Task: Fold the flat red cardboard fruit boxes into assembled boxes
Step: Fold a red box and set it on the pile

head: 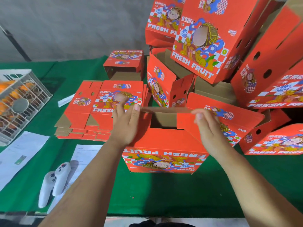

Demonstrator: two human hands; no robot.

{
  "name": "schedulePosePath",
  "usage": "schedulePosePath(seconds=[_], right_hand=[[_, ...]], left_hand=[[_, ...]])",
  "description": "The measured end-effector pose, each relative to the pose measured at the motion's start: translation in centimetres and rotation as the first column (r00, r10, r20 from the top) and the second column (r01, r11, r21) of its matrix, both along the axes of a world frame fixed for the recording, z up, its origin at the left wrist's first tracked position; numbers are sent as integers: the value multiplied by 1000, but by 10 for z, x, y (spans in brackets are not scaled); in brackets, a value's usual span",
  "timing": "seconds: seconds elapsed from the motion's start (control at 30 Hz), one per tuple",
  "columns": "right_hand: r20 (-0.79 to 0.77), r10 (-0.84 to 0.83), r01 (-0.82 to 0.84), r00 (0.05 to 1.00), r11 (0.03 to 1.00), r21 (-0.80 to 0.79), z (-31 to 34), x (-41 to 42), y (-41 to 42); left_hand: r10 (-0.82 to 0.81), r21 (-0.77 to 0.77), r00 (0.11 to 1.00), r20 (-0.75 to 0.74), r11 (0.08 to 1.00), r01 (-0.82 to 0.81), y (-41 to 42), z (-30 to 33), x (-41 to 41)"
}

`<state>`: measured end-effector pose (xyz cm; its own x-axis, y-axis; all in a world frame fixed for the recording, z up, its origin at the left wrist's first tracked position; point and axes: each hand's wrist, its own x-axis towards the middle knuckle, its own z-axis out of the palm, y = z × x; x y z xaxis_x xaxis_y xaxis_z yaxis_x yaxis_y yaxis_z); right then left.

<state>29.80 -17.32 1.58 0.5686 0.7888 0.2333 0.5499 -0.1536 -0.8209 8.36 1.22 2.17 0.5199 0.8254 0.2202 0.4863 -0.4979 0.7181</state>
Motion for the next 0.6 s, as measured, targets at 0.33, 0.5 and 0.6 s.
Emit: schedulePosePath(seconds=[0.33, 0.5, 0.6], right_hand=[[215, 29, 77, 976, 880, -470, -1, 2, 27], [406, 7, 239, 914, 800, -551, -4, -10, 34], [108, -112, 148, 988, 888, -435, -4, 0, 34]], left_hand=[[14, 38, 892, -451, 999, 3, -3, 0, 10], [23, 30, 882, -470, 1000, -10, -1, 0, 14], [69, -308, 996, -55, 948, -82, 6, 1, 5]])
